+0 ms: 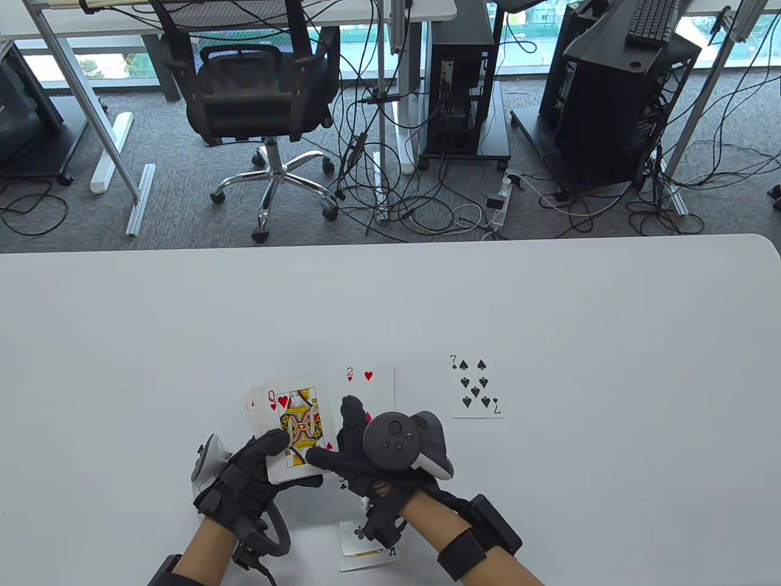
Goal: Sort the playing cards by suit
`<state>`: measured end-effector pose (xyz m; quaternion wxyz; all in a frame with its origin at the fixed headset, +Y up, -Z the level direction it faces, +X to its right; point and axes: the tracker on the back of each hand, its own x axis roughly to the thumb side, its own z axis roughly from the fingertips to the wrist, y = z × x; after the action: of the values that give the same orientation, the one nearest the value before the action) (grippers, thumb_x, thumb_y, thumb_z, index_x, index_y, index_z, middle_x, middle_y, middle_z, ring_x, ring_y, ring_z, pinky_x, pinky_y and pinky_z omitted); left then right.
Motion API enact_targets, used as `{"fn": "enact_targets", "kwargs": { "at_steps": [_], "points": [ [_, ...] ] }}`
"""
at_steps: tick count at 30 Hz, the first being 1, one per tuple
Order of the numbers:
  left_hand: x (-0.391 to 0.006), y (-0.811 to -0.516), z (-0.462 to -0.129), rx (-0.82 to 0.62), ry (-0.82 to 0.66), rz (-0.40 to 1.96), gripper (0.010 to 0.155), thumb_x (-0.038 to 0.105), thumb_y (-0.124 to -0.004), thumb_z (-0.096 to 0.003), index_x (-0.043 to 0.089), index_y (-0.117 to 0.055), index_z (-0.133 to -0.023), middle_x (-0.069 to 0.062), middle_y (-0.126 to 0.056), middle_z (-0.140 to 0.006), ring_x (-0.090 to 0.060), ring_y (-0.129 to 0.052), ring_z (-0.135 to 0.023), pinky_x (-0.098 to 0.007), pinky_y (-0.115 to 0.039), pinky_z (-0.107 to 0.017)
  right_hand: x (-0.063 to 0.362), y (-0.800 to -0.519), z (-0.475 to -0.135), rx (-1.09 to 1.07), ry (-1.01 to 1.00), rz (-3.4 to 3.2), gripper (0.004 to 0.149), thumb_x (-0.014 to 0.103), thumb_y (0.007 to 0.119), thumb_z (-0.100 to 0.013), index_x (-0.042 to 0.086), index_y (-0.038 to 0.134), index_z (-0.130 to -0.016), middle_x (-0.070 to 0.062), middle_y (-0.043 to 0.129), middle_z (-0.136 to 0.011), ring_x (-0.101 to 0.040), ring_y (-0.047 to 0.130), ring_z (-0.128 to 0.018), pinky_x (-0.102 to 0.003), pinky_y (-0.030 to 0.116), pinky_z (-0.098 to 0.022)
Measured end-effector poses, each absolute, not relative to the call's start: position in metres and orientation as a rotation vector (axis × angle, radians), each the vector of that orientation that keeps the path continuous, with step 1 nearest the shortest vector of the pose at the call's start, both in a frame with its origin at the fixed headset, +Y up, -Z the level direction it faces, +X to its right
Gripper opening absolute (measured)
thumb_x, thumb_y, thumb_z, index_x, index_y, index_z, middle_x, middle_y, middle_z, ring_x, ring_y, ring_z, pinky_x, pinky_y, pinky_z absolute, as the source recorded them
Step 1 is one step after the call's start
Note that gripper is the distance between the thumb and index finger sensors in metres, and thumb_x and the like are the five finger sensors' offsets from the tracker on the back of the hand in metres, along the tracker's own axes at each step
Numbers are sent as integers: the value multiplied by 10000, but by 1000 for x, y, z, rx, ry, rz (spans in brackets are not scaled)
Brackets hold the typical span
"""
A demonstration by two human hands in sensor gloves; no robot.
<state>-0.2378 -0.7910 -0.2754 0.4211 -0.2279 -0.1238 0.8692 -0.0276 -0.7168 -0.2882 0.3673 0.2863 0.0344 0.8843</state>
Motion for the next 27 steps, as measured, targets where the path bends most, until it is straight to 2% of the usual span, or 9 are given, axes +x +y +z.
{"fn": "enact_targets", "kwargs": {
  "at_steps": [6, 11, 20, 27],
  "points": [
    [-237, -791, -275, -578, -324, 2173, 634, 412, -674, -635, 216, -317, -1121, -106, -489, -1145, -452, -694, -940, -488, -819, -535, -30, -723, -292, 697, 71, 2271, 872, 500, 707, -513, -228, 434, -908, -189, 811, -634, -424, 882, -526, -609, 738, -448],
    [-237, -792, -275, -589, -327, 2176, 639, 412, -686, -628, 219, -325, -1119, -99, -494, -1144, -446, -695, -943, -489, -814, -539, -22, -730, -301, 586, 115, 2135, 616, 386, 731, -509, -139, 630, -816, -100, 892, -476, -328, 954, -397, -537, 810, -380],
    [-236, -792, -275, -589, -321, 2164, 620, 400, -679, -630, 220, -340, -1117, -95, -512, -1139, -444, -709, -936, -484, -823, -531, 0, -730, -318, 451, 127, 2124, 454, 269, 669, -539, -111, 695, -785, -76, 918, -433, -304, 972, -355, -515, 826, -360],
    [-236, -792, -275, -581, -326, 2196, 613, 398, -669, -634, 219, -339, -1118, -94, -513, -1140, -440, -715, -935, -478, -828, -529, 23, -728, -344, 316, 167, 1957, 419, 248, 653, -546, -100, 714, -772, -51, 921, -406, -267, 979, -323, -488, 840, -348]
  ]
}}
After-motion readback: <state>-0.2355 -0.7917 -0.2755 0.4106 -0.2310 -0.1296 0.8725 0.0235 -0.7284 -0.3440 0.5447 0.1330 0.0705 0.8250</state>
